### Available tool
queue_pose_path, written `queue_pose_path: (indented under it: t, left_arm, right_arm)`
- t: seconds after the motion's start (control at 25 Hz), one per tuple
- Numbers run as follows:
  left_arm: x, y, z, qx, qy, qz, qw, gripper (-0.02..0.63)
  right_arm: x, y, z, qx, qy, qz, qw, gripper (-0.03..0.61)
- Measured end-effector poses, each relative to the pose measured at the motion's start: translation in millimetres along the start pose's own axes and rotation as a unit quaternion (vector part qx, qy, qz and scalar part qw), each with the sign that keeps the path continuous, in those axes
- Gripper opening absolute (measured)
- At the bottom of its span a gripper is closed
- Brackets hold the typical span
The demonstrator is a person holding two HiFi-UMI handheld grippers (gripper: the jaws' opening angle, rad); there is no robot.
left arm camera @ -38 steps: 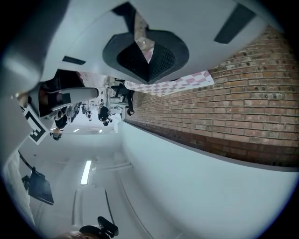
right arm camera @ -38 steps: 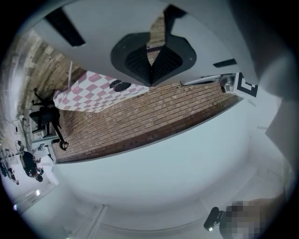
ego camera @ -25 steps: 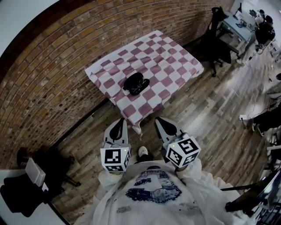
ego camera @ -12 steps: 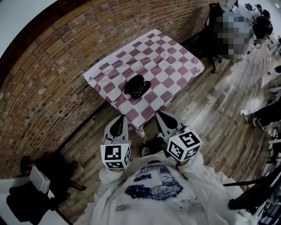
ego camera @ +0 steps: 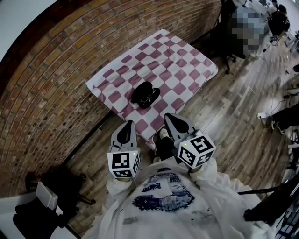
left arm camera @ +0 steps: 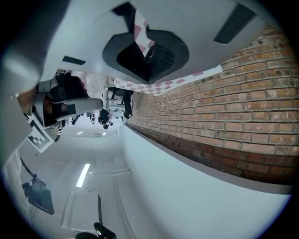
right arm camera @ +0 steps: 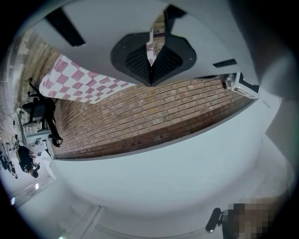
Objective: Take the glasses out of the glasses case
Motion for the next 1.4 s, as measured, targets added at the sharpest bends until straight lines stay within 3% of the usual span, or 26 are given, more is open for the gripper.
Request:
queue_pose_path:
  t: [1.4]
  left_arm:
    - [-25, -38, 185, -0.058, -0.035, 0.01, 0.9976, 0.008]
  right_arm:
    - [156, -28, 145, -0.029, -0.023, 0.033, 0.999, 0.014]
Point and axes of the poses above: the fingertips, and each gripper's own axes: z forward along the fingers, x to its right, y out of its underside, the point moved 9 cm from there along -z, backward along the fingers, and after that the axes turned 11 degrees about -z, right-handed, at the moved point
